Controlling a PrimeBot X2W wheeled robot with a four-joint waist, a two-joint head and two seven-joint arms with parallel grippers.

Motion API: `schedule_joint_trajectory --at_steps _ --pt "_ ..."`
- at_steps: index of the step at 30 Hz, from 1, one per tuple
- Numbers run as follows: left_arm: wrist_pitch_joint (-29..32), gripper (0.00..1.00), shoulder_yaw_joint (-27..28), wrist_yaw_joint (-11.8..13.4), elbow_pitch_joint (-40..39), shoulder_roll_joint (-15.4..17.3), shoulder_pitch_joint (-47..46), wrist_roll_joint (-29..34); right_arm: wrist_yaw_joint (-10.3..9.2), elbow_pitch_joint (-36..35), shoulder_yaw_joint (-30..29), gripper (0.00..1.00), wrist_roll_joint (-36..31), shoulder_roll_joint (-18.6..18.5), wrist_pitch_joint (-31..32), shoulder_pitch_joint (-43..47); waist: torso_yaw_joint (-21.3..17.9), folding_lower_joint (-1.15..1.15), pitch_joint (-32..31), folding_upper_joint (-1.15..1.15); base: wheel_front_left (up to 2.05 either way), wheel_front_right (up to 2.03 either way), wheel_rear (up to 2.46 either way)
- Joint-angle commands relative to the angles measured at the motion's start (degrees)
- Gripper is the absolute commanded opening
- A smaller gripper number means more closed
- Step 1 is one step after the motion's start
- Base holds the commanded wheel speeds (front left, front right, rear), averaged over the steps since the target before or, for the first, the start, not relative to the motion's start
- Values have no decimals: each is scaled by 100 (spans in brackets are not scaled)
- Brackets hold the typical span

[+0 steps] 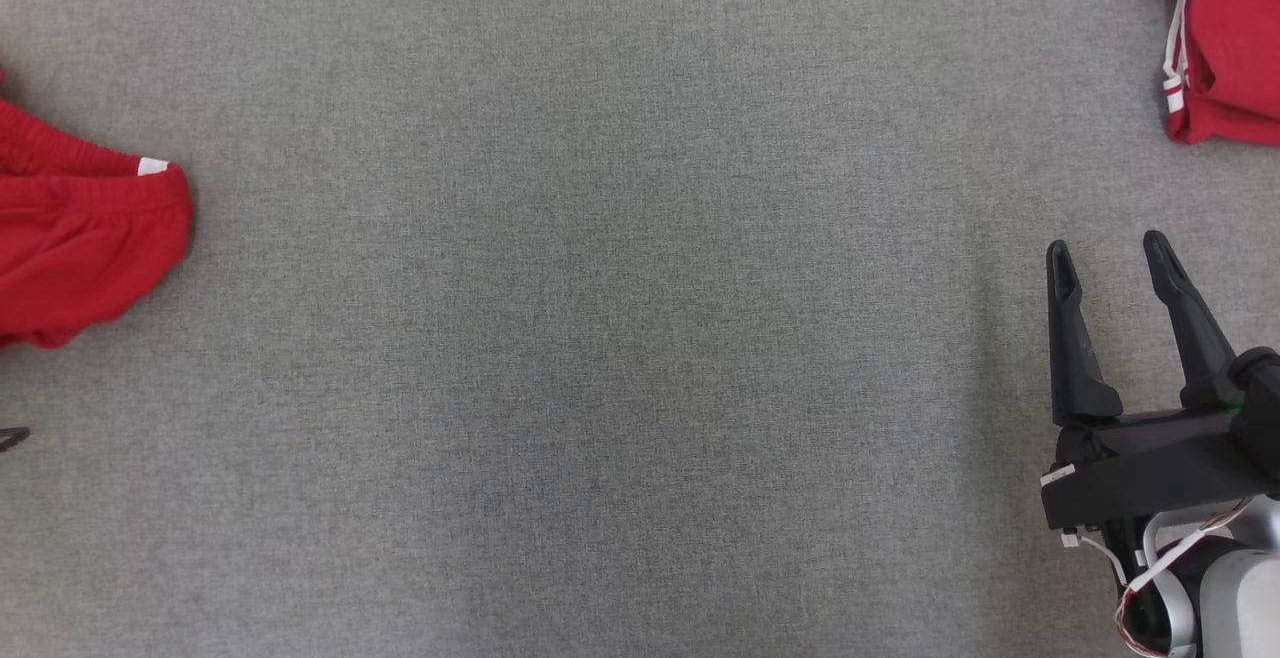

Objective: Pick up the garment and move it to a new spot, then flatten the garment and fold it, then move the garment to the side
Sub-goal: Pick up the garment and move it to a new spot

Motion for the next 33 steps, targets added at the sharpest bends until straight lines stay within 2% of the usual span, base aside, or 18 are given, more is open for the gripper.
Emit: schedule_joint_trajectory --at_steps 1,2,4,6,10,15,20,25,30,33 --pt "121 0 -66 -2 93 -50 44 -90 -14 -23 -11 100 -36 1 16 21 -2 0 -8 0 0 0 0" --pt "117 0 -74 0 99 -52 37 -126 -14 -32 -20 100 -41 -4 26 16 1 0 -13 0 0 0 0" --pt "-290 0 -93 6 58 47 -23 -70 -14 -53 -21 100 -49 -10 40 -21 -5 0 -34 0 0 0 0" --pt "-817 0 -48 131 8 142 -118 0 -14 -44 -10 100 -54 -6 50 -38 -11 0 -82 0 0 0 0" --pt "-1865 0 42 302 -64 127 -217 18 -14 39 -15 100 -36 17 15 -5 1 0 -263 0 0 0 0" --pt "-2528 0 -13 229 -232 77 -463 106 -14 200 -5 100 15 72 -65 30 14 0 -556 0 0 0 0" --pt "-2868 0 -105 118 -663 -18 -798 186 -13 472 81 100 81 160 -198 112 -3 0 -954 0 0 0 0" --pt "-2966 0 -295 63 -1453 -216 -1081 328 -14 802 162 100 182 245 -355 158 -89 0 -1283 0 0 0 0" --pt "-2792 0 -527 47 -2343 -386 -1142 337 -13 1139 251 100 282 350 -567 193 -321 0 -1548 0 0 0 0" --pt "-2549 0 -553 35 -2906 -713 -976 54 -14 1370 289 100 339 399 -707 225 -492 0 -1680 0 0 0 0"
